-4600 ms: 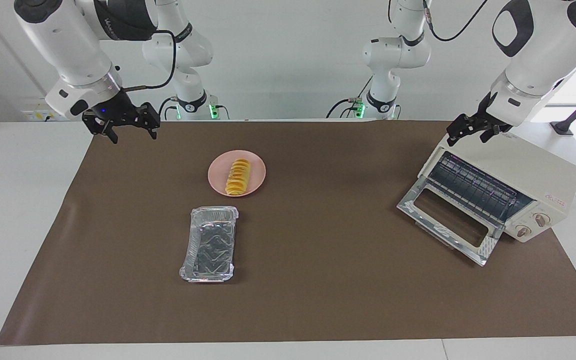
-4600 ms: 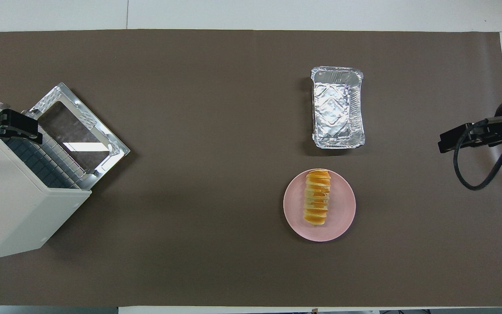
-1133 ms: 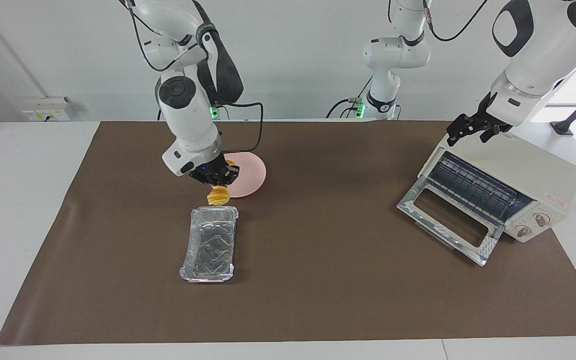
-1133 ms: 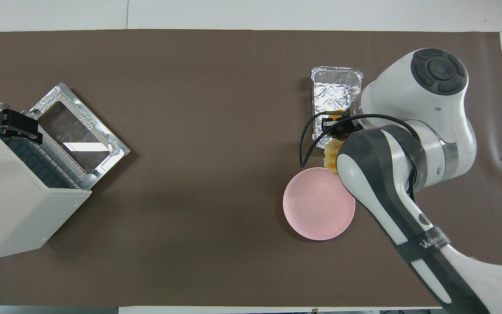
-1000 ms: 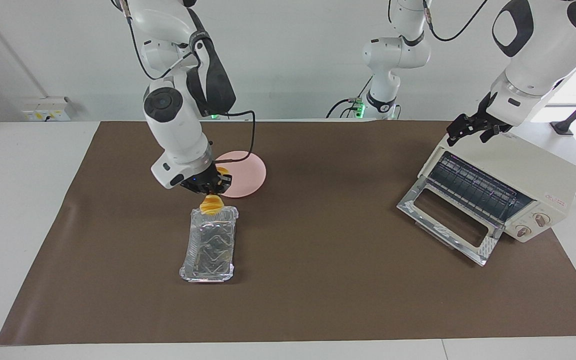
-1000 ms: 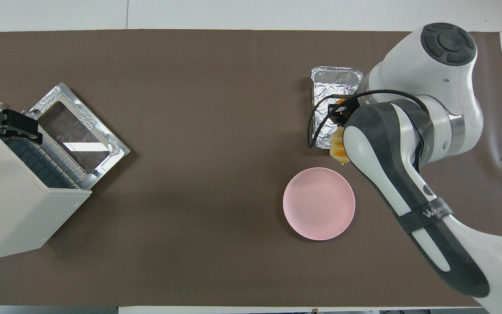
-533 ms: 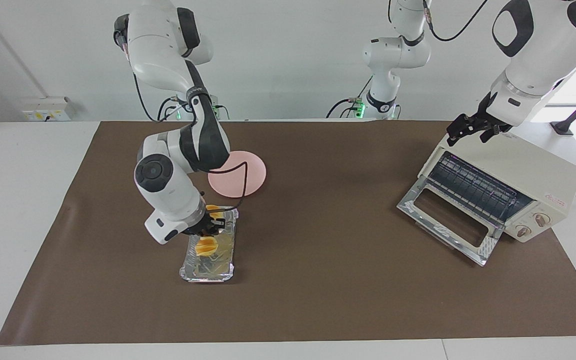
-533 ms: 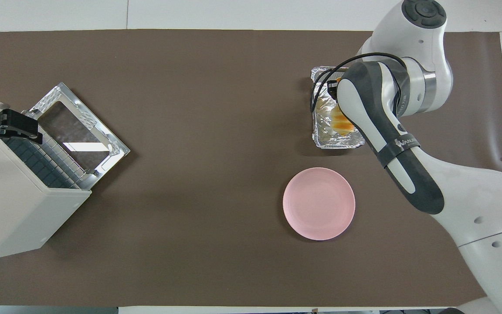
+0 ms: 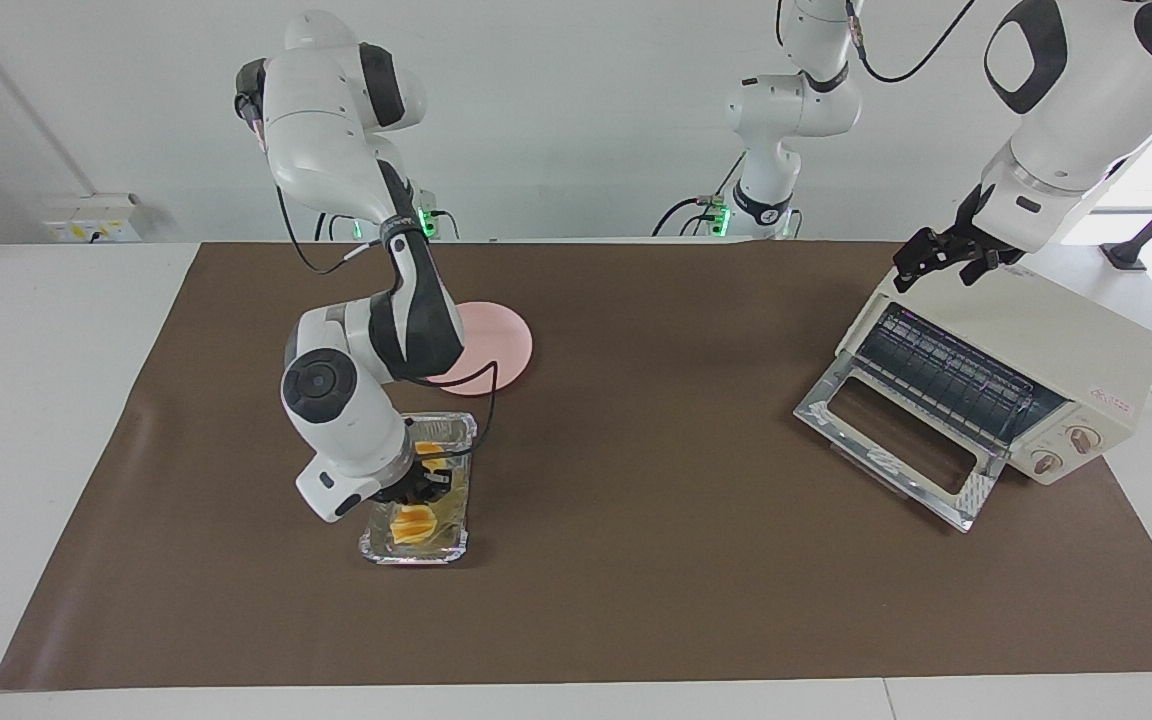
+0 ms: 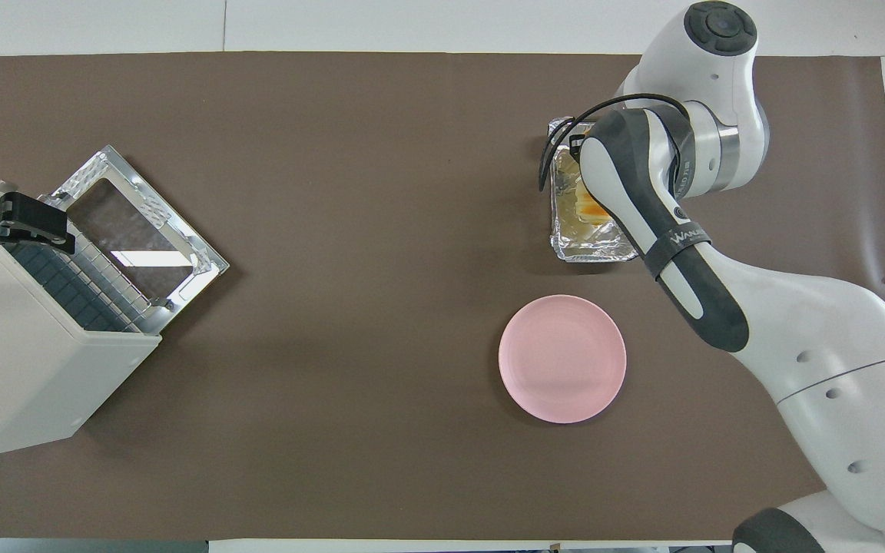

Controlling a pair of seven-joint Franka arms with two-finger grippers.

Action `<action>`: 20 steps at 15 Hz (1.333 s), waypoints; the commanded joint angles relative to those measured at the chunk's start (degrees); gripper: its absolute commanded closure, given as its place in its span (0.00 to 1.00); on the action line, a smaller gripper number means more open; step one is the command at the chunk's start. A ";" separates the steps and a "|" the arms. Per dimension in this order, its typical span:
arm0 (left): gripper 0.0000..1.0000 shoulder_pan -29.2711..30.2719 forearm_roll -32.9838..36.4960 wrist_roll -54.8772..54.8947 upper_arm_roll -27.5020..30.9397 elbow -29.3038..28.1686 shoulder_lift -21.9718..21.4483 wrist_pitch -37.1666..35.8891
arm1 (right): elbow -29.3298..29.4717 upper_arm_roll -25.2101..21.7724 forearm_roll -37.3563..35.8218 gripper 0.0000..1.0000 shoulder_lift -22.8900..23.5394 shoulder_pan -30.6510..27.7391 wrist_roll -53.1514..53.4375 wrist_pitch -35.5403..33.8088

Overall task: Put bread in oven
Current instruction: 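Lower the bread into the foil tray and release it with the right gripper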

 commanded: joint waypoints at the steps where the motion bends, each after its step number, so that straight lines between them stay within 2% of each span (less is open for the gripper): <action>1: 0.00 0.58 -0.76 0.28 -0.14 0.67 0.19 -0.07 | -0.14 0.23 -0.55 1.00 0.50 0.06 -0.80 2.83; 4: 0.00 0.58 -0.84 0.28 -0.14 0.67 0.19 -0.07 | -0.32 0.23 -0.64 1.00 0.41 -0.03 -0.80 2.93; 5: 0.00 0.58 -0.84 0.28 -0.14 0.67 0.19 -0.07 | -0.58 0.23 -0.55 0.91 0.32 0.05 -0.53 2.93; 6: 0.00 0.58 -0.84 0.28 -0.14 0.67 0.19 -0.07 | -0.85 0.23 -0.46 0.24 0.32 -0.03 -0.27 2.93; 7: 0.00 0.58 -0.84 0.28 -0.14 0.67 0.19 -0.07 | -1.55 0.32 -0.20 0.00 0.23 -0.12 -0.18 3.01; 16: 0.00 0.58 -0.84 0.28 -0.14 0.67 0.19 -0.07 | -1.64 0.32 -0.11 0.00 -1.87 0.05 -0.09 1.35; 20: 0.00 0.58 -0.84 0.28 -0.14 0.67 0.19 -0.07 | -1.12 0.06 -0.72 0.00 -4.25 -1.00 -0.97 -3.74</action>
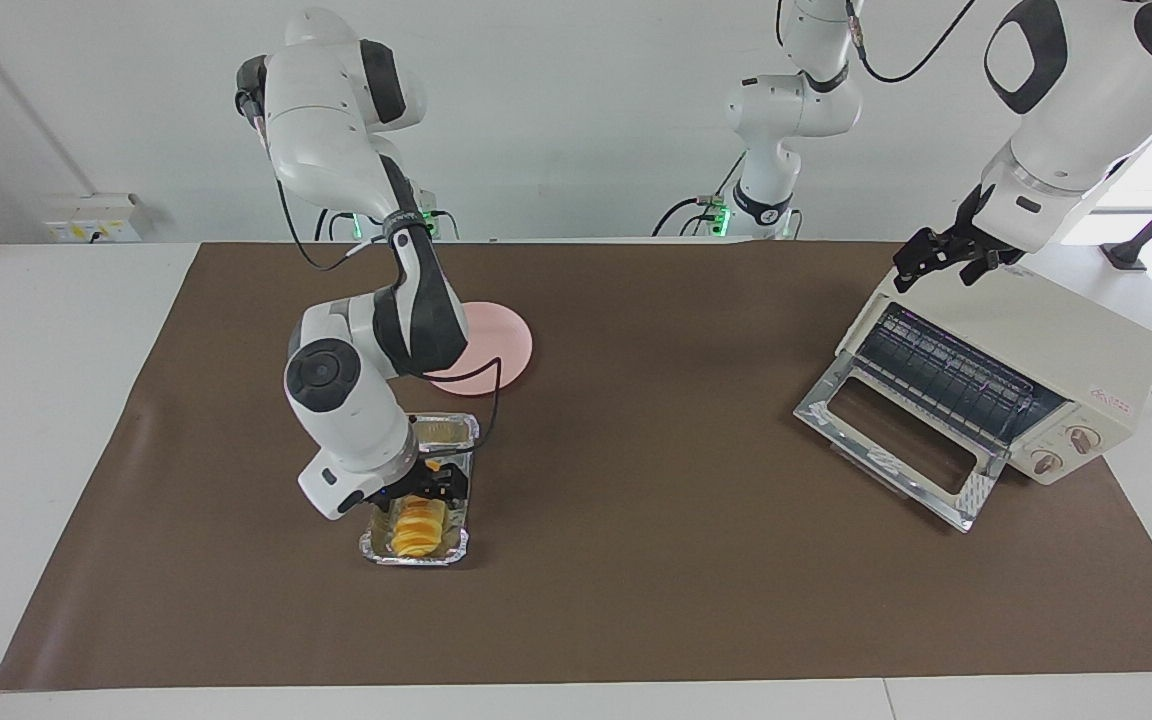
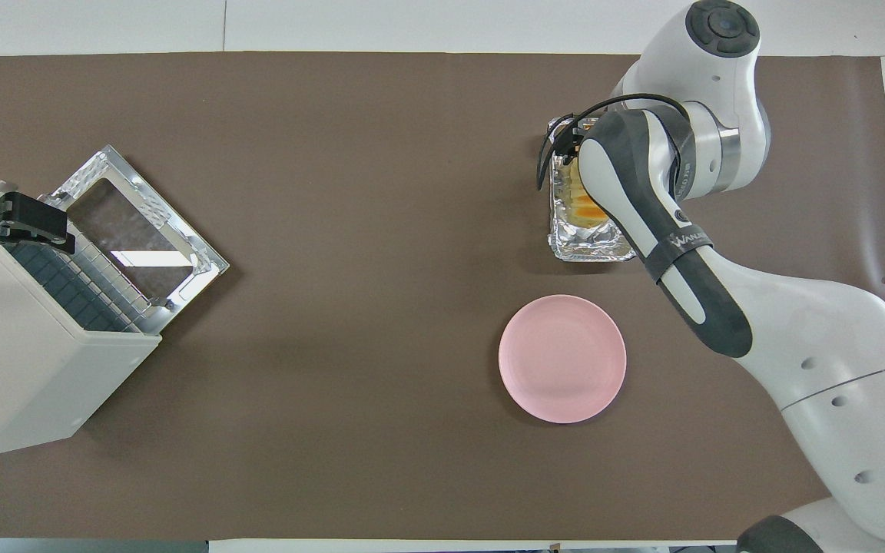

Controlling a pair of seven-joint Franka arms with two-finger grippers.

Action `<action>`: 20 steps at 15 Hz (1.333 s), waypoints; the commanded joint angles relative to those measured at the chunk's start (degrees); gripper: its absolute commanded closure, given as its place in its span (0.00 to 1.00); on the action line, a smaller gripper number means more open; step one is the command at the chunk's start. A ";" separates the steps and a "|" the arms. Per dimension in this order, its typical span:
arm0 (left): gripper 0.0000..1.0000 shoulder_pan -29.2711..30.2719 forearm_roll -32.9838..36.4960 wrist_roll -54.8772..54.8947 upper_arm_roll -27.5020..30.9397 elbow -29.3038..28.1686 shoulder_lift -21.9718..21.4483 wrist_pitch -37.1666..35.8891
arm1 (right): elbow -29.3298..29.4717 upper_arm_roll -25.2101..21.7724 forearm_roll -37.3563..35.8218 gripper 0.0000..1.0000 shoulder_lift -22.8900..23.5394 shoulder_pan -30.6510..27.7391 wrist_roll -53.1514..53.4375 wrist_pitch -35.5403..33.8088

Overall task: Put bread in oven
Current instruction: 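Lower the bread into the foil tray and release it with the right gripper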

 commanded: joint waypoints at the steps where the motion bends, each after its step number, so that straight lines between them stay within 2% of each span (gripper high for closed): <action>1: 0.00 0.58 -0.84 0.27 -0.13 0.67 0.19 -0.07 | -0.58 0.12 -0.85 0.00 -2.20 -1.87 -2.19 -2.96; 6: 0.00 0.58 -0.84 0.27 -0.13 0.67 0.19 -0.07 | -3.64 -0.05 -3.40 0.00 -2.90 -4.52 -11.16 -2.27; 7: 0.00 0.58 -0.84 0.27 -0.13 0.67 0.19 -0.07 | -6.00 -0.05 -3.49 0.00 -3.68 -4.52 -11.69 -0.70; 10: 0.00 0.58 -0.76 0.27 -0.13 0.67 0.19 -0.07 | -17.42 -0.31 -3.57 0.00 -7.20 -4.52 -11.96 9.92; 13: 0.00 0.58 -0.84 0.27 -0.13 0.67 0.19 -0.07 | -20.70 -0.31 -3.66 0.00 -8.26 -4.43 -11.78 12.15; 14: 0.00 0.58 -0.84 0.27 -0.13 0.67 0.19 -0.07 | -20.79 -0.23 -3.66 0.12 -8.35 -4.43 -11.78 12.15; 15: 0.00 0.58 -0.84 0.27 -0.13 0.67 0.19 -0.07 | -20.79 -0.23 -3.66 0.37 -8.35 -4.43 -11.78 12.15; 16: 0.00 0.58 -0.84 0.27 -0.13 0.67 0.19 -0.07 | -20.79 -0.23 -3.58 0.75 -8.35 -4.34 -11.61 12.15; 17: 0.00 0.58 -0.84 0.27 -0.13 0.67 0.19 -0.07 | -20.79 -0.23 -3.57 1.00 -8.35 -4.34 -11.35 12.15; 20: 0.00 0.58 -0.84 0.27 -0.13 0.67 0.19 -0.07 | -20.70 -0.23 -3.49 1.00 -8.35 -3.82 -10.47 12.59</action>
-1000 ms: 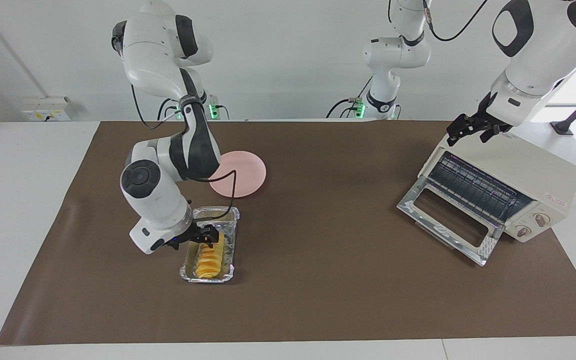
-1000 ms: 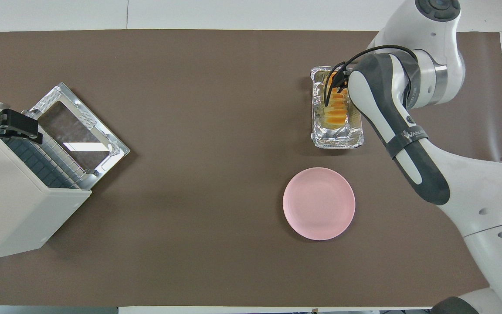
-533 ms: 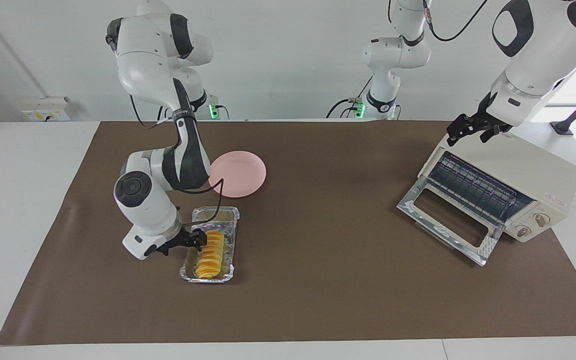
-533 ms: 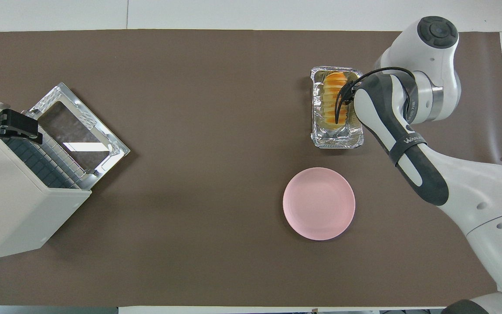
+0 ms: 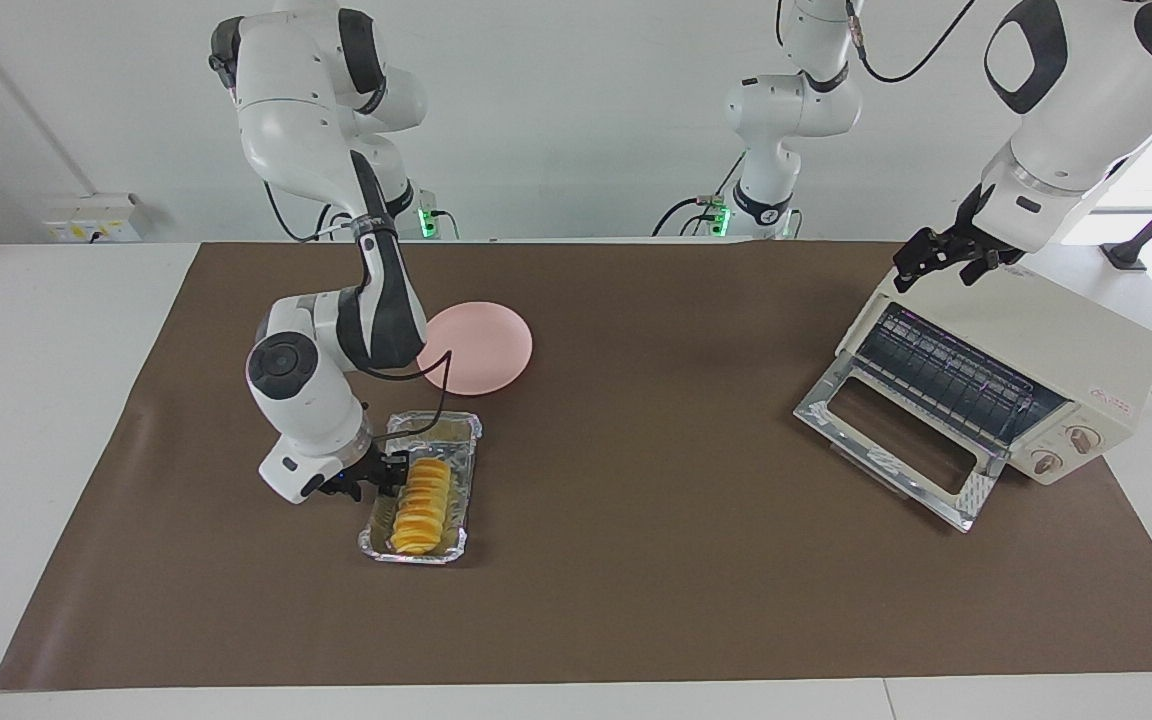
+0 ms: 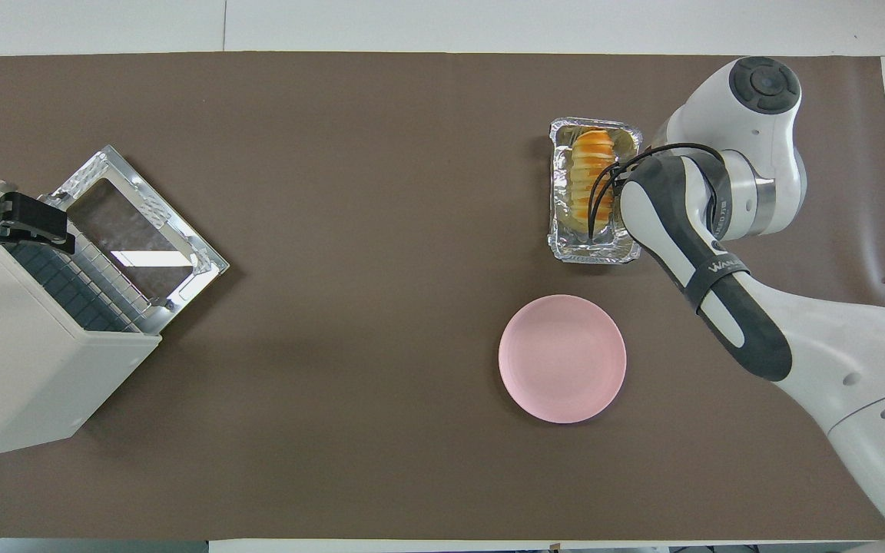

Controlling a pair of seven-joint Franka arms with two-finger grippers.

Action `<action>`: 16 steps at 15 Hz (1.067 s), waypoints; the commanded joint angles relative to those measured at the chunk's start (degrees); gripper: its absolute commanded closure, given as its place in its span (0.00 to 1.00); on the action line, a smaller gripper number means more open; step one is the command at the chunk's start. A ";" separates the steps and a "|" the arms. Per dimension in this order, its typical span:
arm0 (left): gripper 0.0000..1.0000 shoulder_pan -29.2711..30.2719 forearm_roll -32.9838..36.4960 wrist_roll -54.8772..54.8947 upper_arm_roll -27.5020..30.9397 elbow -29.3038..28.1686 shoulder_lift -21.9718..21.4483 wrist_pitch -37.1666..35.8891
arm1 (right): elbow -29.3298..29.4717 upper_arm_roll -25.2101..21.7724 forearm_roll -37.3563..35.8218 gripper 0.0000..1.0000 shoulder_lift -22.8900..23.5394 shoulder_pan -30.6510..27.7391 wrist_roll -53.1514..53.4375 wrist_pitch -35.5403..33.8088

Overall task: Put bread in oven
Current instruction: 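Lower the bread into the foil tray and release it with the right gripper, then push the foil tray toward the toaster oven with the right gripper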

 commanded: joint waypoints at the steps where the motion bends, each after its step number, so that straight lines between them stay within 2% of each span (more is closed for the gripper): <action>1: 0.00 0.58 -0.84 0.27 -0.14 0.67 0.19 -0.07 | -2.10 0.24 -0.42 1.00 -1.46 0.08 0.25 1.26; 7: 0.00 0.58 -0.84 0.27 -0.14 0.67 0.19 -0.07 | -0.44 0.24 -0.33 1.00 -1.46 0.00 0.16 -0.14; 11: 0.00 0.58 -0.84 0.27 -0.14 0.67 0.19 -0.07 | 8.42 0.94 1.24 1.00 -1.37 0.43 0.25 -10.93; 14: 0.00 0.58 -0.84 0.27 -0.14 0.67 0.19 -0.07 | 14.05 0.94 3.34 1.00 -1.46 3.42 1.03 -17.18; 16: 0.00 0.58 -0.76 0.27 -0.14 0.67 0.19 -0.07 | 16.43 0.94 5.46 1.00 -1.37 5.78 7.51 -19.56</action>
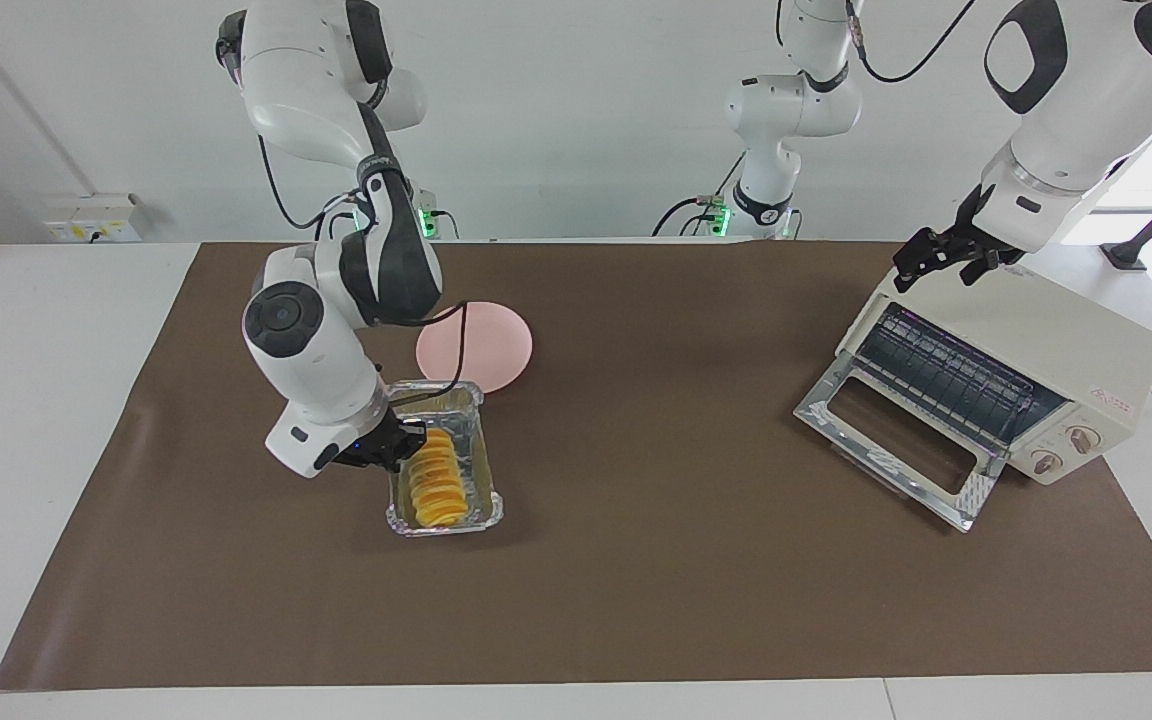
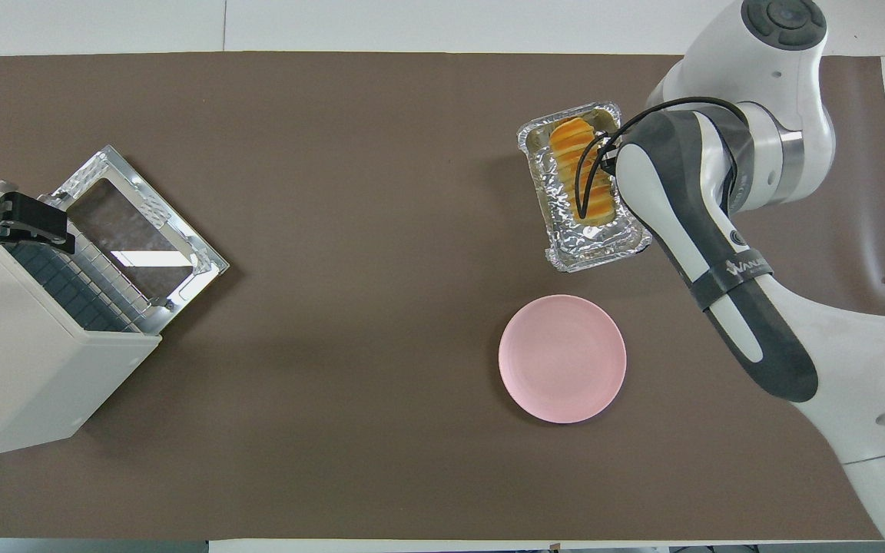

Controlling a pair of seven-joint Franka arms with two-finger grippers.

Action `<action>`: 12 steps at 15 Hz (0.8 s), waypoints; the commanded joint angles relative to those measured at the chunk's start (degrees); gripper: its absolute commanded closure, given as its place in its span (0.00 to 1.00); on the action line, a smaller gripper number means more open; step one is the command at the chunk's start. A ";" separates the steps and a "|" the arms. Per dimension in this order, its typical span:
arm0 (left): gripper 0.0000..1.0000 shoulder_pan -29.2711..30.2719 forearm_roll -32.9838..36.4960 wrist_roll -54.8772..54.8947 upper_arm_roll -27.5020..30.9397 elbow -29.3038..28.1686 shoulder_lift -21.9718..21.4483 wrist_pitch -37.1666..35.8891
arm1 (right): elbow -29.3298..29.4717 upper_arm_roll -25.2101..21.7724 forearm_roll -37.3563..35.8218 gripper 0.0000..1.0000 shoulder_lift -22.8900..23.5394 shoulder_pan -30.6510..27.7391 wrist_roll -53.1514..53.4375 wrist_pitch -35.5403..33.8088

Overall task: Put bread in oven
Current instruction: 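Push the foil tray toward the toaster oven with the right gripper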

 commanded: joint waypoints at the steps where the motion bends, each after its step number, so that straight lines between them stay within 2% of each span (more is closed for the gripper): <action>1: 0.00 0.58 -0.84 0.27 -0.14 0.67 0.19 -0.07 | 4.24 0.06 1.95 1.00 0.69 3.77 8.44 -2.64; 4: 0.00 0.58 -0.84 0.27 -0.14 0.67 0.19 -0.07 | 4.95 0.06 3.96 1.00 0.95 11.33 20.12 -1.06; 6: 0.00 0.58 -0.84 0.27 -0.14 0.67 0.19 -0.07 | 4.26 0.06 6.16 1.00 0.95 15.02 24.54 2.35; 12: 0.00 0.58 -0.84 0.27 -0.14 0.67 0.19 -0.07 | -3.20 0.06 6.61 1.00 3.15 22.59 31.75 15.61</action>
